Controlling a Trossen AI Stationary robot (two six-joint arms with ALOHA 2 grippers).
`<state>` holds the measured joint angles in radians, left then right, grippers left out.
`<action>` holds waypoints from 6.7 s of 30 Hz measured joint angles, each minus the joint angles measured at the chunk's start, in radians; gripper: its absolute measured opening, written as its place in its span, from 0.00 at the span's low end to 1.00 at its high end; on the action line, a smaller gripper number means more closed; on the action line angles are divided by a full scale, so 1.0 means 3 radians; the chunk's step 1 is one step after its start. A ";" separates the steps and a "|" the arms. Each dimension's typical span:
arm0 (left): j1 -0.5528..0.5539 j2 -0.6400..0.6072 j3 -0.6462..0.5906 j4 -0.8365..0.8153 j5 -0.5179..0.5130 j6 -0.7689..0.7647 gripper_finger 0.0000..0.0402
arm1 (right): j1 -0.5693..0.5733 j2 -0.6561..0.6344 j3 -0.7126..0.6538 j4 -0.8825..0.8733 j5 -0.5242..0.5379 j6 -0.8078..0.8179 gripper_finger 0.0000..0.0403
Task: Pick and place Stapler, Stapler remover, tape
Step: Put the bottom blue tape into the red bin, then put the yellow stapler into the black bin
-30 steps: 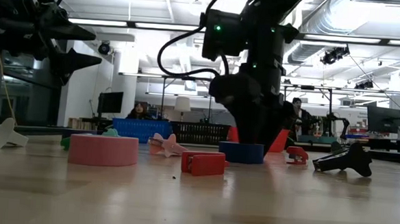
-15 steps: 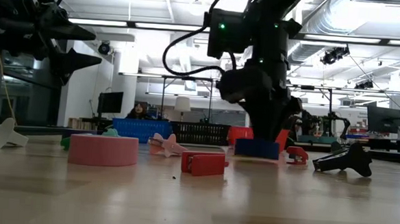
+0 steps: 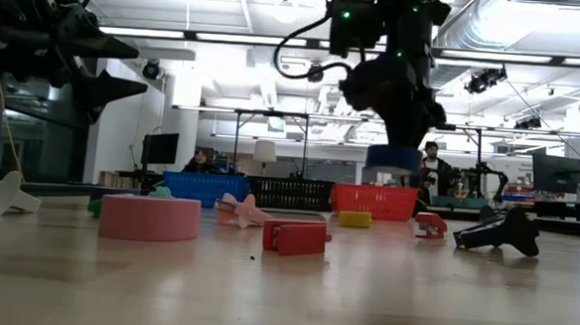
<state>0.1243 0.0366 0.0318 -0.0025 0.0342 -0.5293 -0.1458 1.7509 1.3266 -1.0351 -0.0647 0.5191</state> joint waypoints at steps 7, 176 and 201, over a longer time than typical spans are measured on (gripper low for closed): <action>0.0000 0.0000 0.0000 0.0000 0.0000 0.0000 0.62 | -0.0461 -0.0324 0.0000 -0.0135 0.0223 -0.0547 0.07; 0.0000 0.0000 0.0000 0.0000 0.0000 -0.0001 0.62 | -0.0072 0.0572 0.0959 -0.0541 -0.0273 -0.1870 0.52; 0.0000 -0.0001 0.0000 0.0000 0.0000 0.0000 0.62 | 0.0053 -0.0056 -0.1302 0.2400 0.0025 -0.2094 0.52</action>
<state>0.1242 0.0365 0.0319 -0.0025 0.0341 -0.5293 -0.1299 1.7341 0.9359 -0.3151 -0.0571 -0.1092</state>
